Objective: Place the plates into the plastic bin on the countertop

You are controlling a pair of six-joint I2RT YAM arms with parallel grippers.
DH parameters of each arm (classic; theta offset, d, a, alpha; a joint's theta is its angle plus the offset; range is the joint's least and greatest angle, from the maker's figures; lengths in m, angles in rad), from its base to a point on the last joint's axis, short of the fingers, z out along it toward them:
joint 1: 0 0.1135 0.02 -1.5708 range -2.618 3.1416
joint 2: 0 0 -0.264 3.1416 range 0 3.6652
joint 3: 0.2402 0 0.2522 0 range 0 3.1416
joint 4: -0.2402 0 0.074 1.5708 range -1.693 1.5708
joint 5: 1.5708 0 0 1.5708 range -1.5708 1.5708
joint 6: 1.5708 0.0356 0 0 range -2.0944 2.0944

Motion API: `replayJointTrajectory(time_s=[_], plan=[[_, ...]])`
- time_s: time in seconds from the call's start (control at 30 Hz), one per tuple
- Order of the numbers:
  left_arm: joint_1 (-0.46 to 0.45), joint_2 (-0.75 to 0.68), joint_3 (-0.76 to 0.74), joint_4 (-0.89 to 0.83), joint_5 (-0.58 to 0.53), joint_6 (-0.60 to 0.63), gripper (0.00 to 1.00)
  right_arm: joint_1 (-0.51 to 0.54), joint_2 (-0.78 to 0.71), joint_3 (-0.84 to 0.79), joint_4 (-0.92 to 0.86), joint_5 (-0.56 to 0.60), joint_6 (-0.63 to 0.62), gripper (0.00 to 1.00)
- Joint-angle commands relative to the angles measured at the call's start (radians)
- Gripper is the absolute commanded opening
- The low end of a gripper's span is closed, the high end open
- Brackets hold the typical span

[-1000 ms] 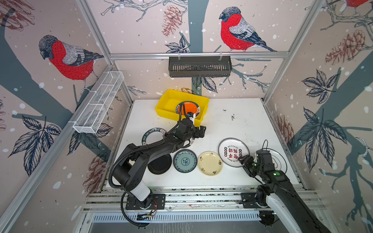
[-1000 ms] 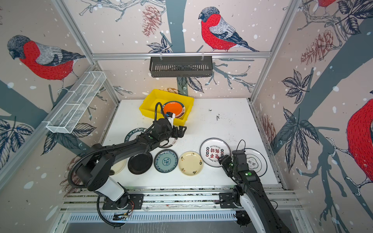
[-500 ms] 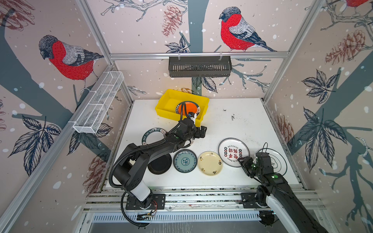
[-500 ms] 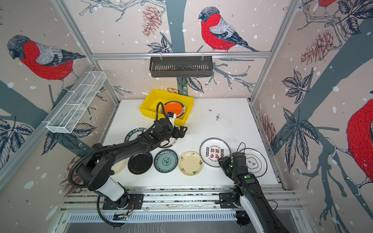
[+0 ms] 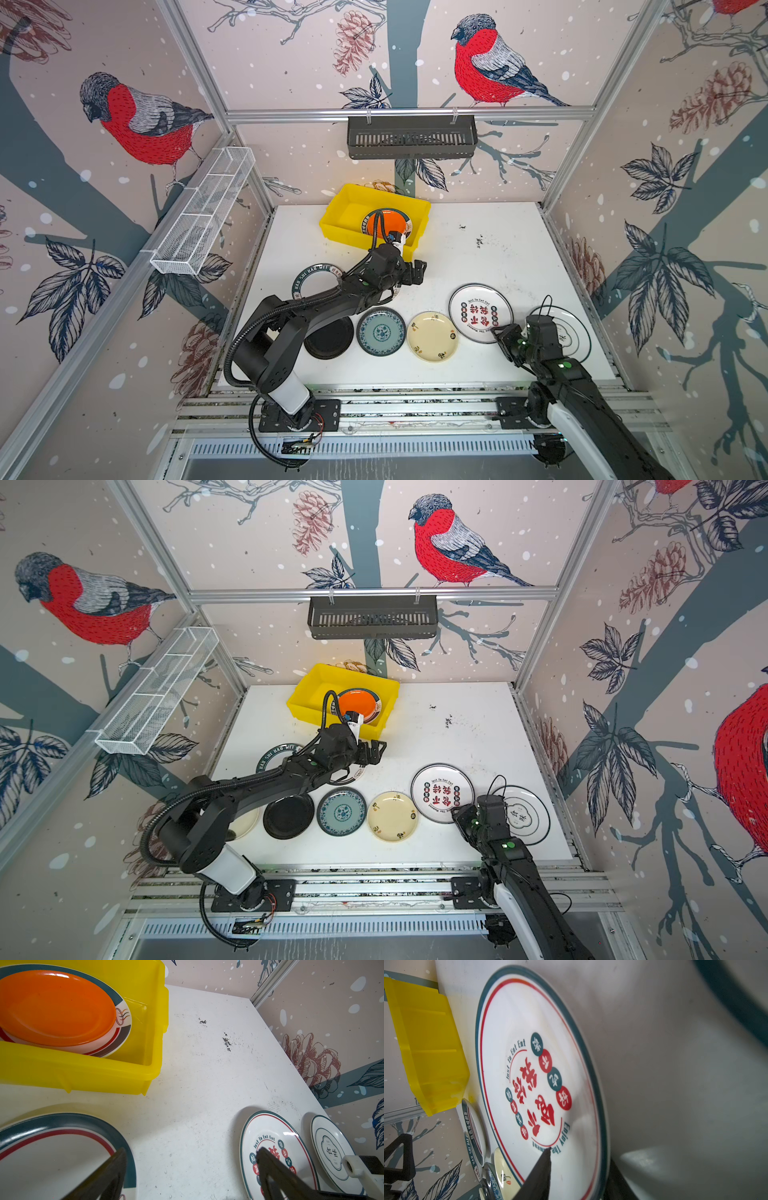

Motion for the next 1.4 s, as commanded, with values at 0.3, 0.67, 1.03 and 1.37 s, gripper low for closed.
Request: replayJointTrajectory(time_s=[0.3,0.67,1.03,1.37], plan=[[-0.008,-0.004,0.002,0.01,-0.005,-0.015,0.96,-0.002,0.006,-0.031,-0.05,0.04,0.044,0.27],[-0.011,-0.007,0.002,0.013,-0.004,-0.016,0.97,-0.002,0.005,-0.046,-0.017,0.027,0.086,0.15],[-0.015,-0.01,0.0,0.018,0.007,-0.017,0.97,-0.002,0.001,-0.048,-0.007,0.019,0.09,0.05],[-0.018,-0.041,-0.018,0.027,-0.001,-0.011,0.97,-0.005,-0.083,-0.069,0.038,0.005,0.158,0.03]])
